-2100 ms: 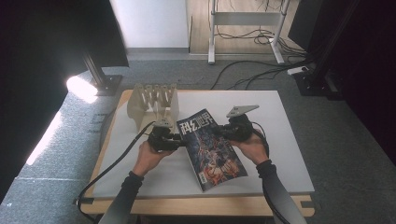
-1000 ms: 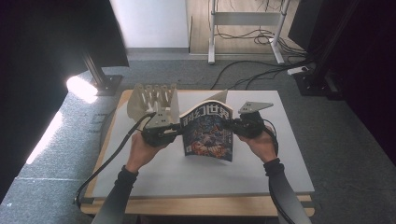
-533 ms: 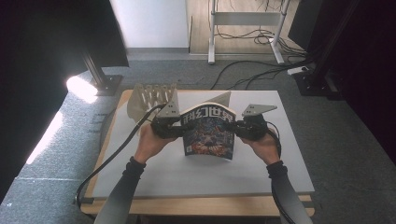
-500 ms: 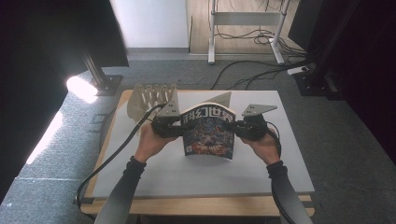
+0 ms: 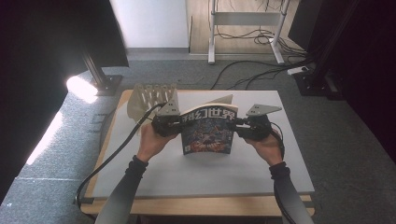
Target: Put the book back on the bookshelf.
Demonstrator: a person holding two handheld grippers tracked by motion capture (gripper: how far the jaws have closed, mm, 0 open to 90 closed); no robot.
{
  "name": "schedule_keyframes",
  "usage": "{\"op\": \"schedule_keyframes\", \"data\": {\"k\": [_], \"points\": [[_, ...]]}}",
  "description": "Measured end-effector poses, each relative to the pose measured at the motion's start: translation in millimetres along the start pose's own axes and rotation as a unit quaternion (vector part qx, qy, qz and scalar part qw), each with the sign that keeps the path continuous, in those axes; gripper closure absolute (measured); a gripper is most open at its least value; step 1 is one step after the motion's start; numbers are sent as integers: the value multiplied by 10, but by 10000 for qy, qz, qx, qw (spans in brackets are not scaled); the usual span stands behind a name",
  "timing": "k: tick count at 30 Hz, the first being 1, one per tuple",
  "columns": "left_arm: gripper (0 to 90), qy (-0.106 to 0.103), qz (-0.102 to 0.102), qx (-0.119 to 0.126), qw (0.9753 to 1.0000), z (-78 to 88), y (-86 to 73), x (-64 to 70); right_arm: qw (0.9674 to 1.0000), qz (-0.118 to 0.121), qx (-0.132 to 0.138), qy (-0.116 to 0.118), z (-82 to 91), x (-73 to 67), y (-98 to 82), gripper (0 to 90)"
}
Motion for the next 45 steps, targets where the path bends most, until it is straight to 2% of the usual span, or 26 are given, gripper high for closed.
{"op": "schedule_keyframes", "data": {"k": [6, 14, 21, 24, 25, 28, 34, 42, 45], "points": [[824, -70, 123, -10, 9999, 68, -24, -8, 9996, -85, -94, -254, 26, 75, -159, 428], [825, -62, 310, 7, 9995, 252, -71, -64, 9987, -242, -300, -339, -40, 86, -455, 254], [826, -8, 414, -8, 9991, 422, -106, -114, 9968, -385, -555, -438, -141, 75, -715, 130], [826, 31, 468, 9, 9989, 498, -123, -134, 9955, -446, -676, -488, -187, 59, -825, 116], [826, 45, 472, 14, 9989, 522, -128, -139, 9948, -482, -728, -516, -216, 47, -890, 71], [827, 119, 493, 44, 9987, 633, -144, -159, 9942, -548, -772, -509, -248, 19, -971, 38], [827, 223, 536, 74, 9983, 757, -168, -196, 9938, -548, -856, -456, -292, -59, -1108, 25], [827, 374, 700, 150, 9967, 966, -214, -290, 9918, -554, -1041, -499, -361, -133, -1380, 33], [827, 445, 756, 184, 9960, 1054, -229, -330, 9912, -550, -1092, -505, -375, -139, -1431, 38]]}}
Point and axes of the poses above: each handheld gripper's, and its own axes: z roughly backward along the jaws, y roughly out of its top, x roughly to its right, the point moved 9 cm from there along -z, roughly forward along the jaws, and after that the axes turned 11 degrees about z, right-handed, at the moved point
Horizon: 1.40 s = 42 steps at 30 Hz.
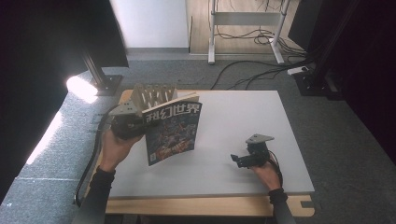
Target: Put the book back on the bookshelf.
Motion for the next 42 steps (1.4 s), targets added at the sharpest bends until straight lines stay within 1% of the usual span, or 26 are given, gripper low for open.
{"op": "schedule_keyframes", "data": {"k": [4, 6, 9, 11, 12, 15, 17, 21, 22, 24, 29, 35, 37, 42], "points": [[827, 102, 68, 66, 9999, 119, -6, -67, 9999, 7, -123, 27, -35, -29, -85, 41], [827, 159, 114, 93, 9998, 179, -6, -104, 9998, 2, -206, -3, -70, -37, -135, 39], [827, 256, 156, 122, 9995, 275, -9, -156, 9997, -17, -251, -11, -93, -42, -162, 36], [827, 334, 195, 141, 9992, 338, -11, -193, 9994, 14, -333, -58, -111, -32, -196, 25], [827, 368, 214, 140, 9990, 369, -13, -212, 9995, 25, -322, -70, -107, -30, -193, 17], [827, 477, 269, 155, 9984, 452, -20, -268, 9992, -5, -373, -129, -115, -24, -201, 2], [827, 567, 329, 181, 9977, 517, -23, -315, 9990, 48, -416, -153, -124, -29, -204, 0], [827, 707, 436, 233, 9963, 634, -35, -398, 9990, 34, -419, -154, -125, -26, -207, 0], [827, 773, 496, 248, 9955, 689, -43, -441, 9990, 32, -419, -145, -126, -27, -208, 0], [827, 796, 516, 253, 9952, 709, -47, -458, 9990, 33, -420, -146, -126, -27, -208, 0], [827, 995, 669, 309, 9923, 862, -74, -626, 9990, 33, -419, -145, -127, -27, -209, 0], [827, 1258, 834, 366, 9879, 994, -89, -822, 9990, 34, -416, -140, -128, -26, -209, 0], [827, 1343, 897, 390, 9861, 1017, -89, -887, 9990, 27, -413, -138, -128, -27, -209, 0], [827, 1443, 1030, 402, 9833, 1001, -89, -1017, 9990, 18, -415, -134, -128, -28, -209, 0]]}}
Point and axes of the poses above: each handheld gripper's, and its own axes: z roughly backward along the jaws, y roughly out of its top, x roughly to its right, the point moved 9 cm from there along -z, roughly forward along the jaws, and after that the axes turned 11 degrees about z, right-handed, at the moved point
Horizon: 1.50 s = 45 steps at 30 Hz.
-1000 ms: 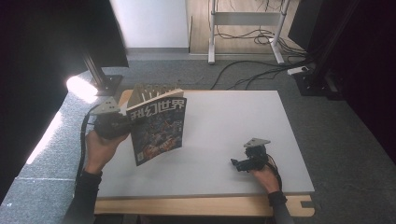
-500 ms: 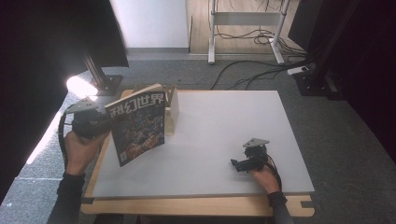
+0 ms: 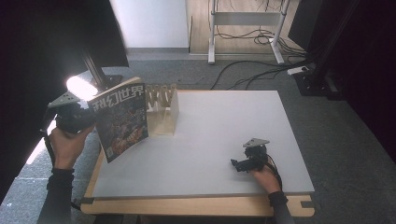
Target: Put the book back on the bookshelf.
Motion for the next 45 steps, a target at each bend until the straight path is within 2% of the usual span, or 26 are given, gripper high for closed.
{"op": "schedule_keyframes", "data": {"k": [6, 14, 31, 40, 45], "points": [[827, 111, 143, -4, 9998, -141, 38, -86, 10000, 3, 3, 1, 0, 0, 0, 0], [827, 216, 294, 46, 9993, -333, 106, -106, 10000, -5, 6, 0, -1, 0, 0, 0], [827, 337, 395, 194, 9985, -715, 291, -105, 10000, -4, 8, 6, -1, 0, 1, 0], [827, 287, 511, 440, 9973, -896, 382, -104, 10000, 0, 8, 9, -1, 1, 0, 0], [827, 308, 450, 591, 9968, -981, 392, -97, 10000, 1, 8, 10, -1, 1, 0, 0]]}}
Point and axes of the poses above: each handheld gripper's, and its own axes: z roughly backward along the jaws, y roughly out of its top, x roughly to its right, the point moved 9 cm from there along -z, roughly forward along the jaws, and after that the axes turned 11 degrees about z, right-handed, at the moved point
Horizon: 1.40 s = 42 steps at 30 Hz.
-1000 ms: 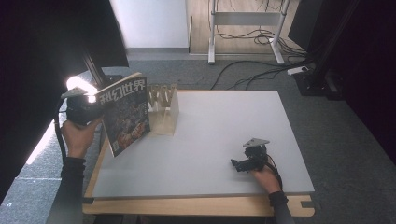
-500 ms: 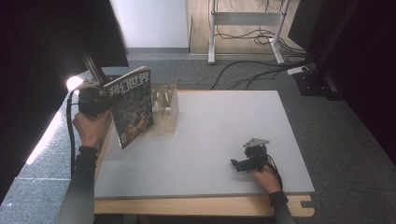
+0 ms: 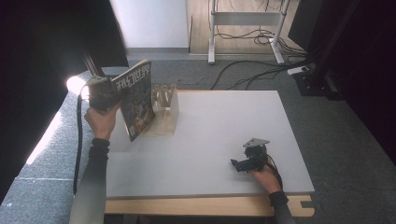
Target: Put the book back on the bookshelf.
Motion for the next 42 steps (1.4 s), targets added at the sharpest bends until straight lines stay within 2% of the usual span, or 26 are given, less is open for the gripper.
{"op": "schedule_keyframes", "data": {"k": [3, 6, 8, 13, 15, 16, 17, 19, 20, 28, 29, 36, 42], "points": [[826, -35, -52, 31, 10000, -14, -44, 3, 10000, 1, 0, -1, 0, 0, 0, 0], [825, -41, -131, -40, 9999, -14, -121, -15, 10000, 2, 2, -2, 0, 0, 0, 0], [823, -94, -96, -14, 9999, 12, -153, -26, 10000, 2, 5, -11, -1, 1, 0, 0], [813, -126, -108, -243, 9996, 71, -253, -63, 10000, -2, 0, -13, -1, 0, 0, 0], [807, -14, -199, -394, 9990, 79, -314, -87, 10000, 1, -3, -9, -1, 0, 0, 0], [805, 109, -312, -538, 9980, 65, -373, -111, 10000, 3, -4, -9, -1, 0, 0, 0], [804, 126, -355, -471, 9982, 70, -389, -122, 10000, 10, -9, -7, 0, 0, -1, 0], [806, 15, -149, -365, 9992, 85, -390, -145, 10000, 8, -5, -12, -1, 0, -1, 0], [806, -12, -123, -358, 9993, 84, -392, -155, 10000, 8, -5, -12, -1, 0, -1, 0], [783, 35, -144, -411, 9990, 84, -377, -166, 10000, 3, -7, -11, 0, -1, -1, 0], [760, 22, -116, -423, 9990, 84, -374, -165, 10000, 3, -7, -11, 0, -1, -1, 0], [372, 44, -53, -370, 9993, 141, -320, -184, 10000, 6, -4, -12, 0, 0, -1, 0], [182, -74, -77, -395, 9992, 219, -317, -160, 10000, 9, -7, -15, 0, 0, 0, 0]]}}
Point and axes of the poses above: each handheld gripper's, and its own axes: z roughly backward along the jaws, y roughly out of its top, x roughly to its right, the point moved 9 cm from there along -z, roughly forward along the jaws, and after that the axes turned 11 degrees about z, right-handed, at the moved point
